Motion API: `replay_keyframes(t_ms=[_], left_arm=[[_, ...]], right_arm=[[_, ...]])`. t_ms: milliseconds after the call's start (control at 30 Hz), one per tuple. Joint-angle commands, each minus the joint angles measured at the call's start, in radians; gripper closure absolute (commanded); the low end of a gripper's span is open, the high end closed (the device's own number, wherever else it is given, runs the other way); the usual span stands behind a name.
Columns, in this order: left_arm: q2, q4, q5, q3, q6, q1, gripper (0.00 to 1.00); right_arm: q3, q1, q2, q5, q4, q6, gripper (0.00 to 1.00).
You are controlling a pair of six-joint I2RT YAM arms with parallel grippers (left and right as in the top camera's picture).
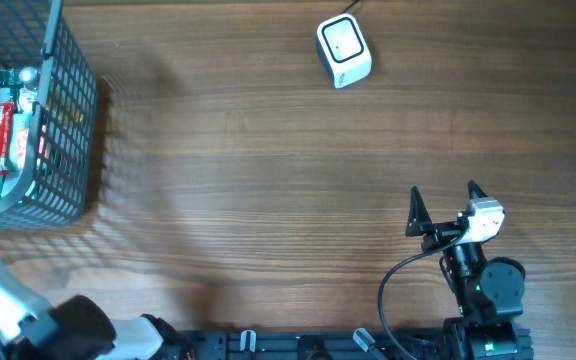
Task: Scan the item barcode
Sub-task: 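Reach the left gripper into the basket and grasp the tissue pack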
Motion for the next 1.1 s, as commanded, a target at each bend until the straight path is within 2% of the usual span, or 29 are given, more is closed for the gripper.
replay_keyframes(t_ms=[0,33,100,233,367,567,867,900,933,1000,1067], left_arm=[[0.068,-0.058,0.045,0.006,0.026,0.028,0.00],[0.081,-0.059,0.046,-0.007,0.043,0.028,0.00],[0.117,-0.047,0.103,-0.055,0.180,0.025,0.01],[0.186,-0.019,0.150,-0.135,0.298,0.024,0.00],[0.241,0.013,0.174,-0.192,0.323,0.021,0.00],[0.286,0.063,0.243,-0.255,0.457,0.000,0.00],[0.411,0.069,0.244,-0.264,0.463,-0.002,0.00],[0.420,0.072,0.244,-0.264,0.463,-0.002,0.01],[0.426,0.075,0.244,-0.264,0.463,-0.002,0.06],[0.430,0.082,0.244,-0.264,0.463,-0.002,0.22],[0.430,0.081,0.244,-0.264,0.462,-0.002,0.28]], right_arm=[[-0.001,-0.004,-0.005,-0.009,0.002,0.007,0.00],[-0.001,-0.004,-0.005,-0.009,0.002,0.006,0.00],[-0.001,-0.004,-0.005,-0.009,0.002,0.006,0.00],[-0.001,-0.004,-0.005,-0.009,0.002,0.006,0.00],[-0.001,-0.004,-0.005,-0.009,0.002,0.006,0.00],[-0.001,-0.004,-0.005,-0.009,0.002,0.007,0.00],[-0.001,-0.004,-0.005,-0.009,0.002,0.007,0.00],[-0.001,-0.004,-0.005,-0.009,0.002,0.006,0.01],[-0.001,-0.004,-0.005,-0.009,0.002,0.007,0.00],[-0.001,-0.004,-0.005,-0.009,0.002,0.006,0.00],[-0.001,-0.004,-0.005,-0.009,0.002,0.007,0.00]])
